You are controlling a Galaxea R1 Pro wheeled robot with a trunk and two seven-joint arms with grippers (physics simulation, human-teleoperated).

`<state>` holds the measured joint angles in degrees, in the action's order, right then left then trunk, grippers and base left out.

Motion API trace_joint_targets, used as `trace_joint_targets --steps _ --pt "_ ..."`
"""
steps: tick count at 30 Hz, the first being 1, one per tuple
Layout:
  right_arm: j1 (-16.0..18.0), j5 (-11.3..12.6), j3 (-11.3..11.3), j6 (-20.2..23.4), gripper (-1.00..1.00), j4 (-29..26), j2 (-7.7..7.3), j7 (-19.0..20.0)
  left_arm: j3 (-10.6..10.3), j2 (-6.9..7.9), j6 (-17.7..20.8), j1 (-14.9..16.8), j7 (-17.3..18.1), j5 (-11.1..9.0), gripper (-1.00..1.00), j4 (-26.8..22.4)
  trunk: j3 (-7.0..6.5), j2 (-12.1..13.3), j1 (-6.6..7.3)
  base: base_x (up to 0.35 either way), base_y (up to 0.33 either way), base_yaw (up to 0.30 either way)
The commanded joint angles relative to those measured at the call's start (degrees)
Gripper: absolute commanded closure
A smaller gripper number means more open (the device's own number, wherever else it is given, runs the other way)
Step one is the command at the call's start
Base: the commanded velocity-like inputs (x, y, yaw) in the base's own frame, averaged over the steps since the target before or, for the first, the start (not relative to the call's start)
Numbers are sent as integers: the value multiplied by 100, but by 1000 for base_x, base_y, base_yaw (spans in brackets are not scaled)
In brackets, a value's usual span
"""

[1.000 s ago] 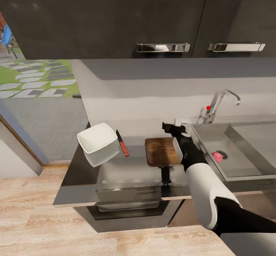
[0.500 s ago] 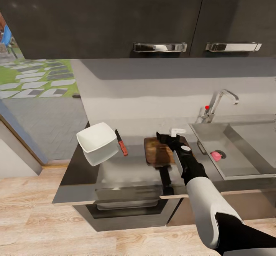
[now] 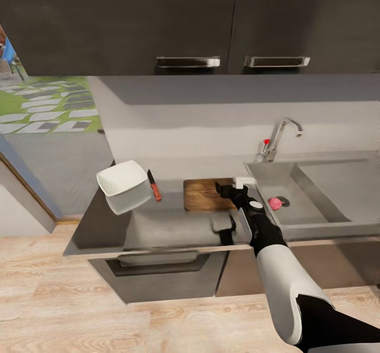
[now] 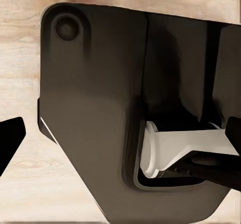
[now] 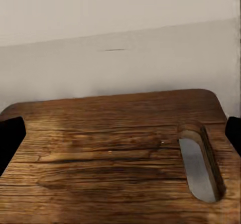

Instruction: In the kitchen, take the Vidalia onion out of the sink, dice it on the chopping board with the paring knife, put the diced onion into the bowl on the countertop, then place both the paring knife and the chopping board into the sink.

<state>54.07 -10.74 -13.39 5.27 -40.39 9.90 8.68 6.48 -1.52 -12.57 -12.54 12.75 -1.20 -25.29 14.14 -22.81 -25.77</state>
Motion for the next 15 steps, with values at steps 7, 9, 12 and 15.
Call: trace_joint_targets --steps 7,9,12,15 --pt "-1 -60 -41 27 -100 8 9 61 47 -14 9 -2 55 -12 -100 -4 10 -11 -1 -252 -213 0" --pt "-1 -60 -41 27 -100 16 9 63 47 -15 9 -1 55 -12 -100 -3 10 -11 -1 -261 -197 0" --pt "-1 -60 -41 22 -100 20 9 64 47 -15 9 -2 56 -15 -100 -2 10 -11 -1 -281 -161 0" --pt "-1 -60 -41 19 -100 22 9 64 47 -15 11 -2 56 -19 -100 -2 10 -11 -1 -312 -69 0"
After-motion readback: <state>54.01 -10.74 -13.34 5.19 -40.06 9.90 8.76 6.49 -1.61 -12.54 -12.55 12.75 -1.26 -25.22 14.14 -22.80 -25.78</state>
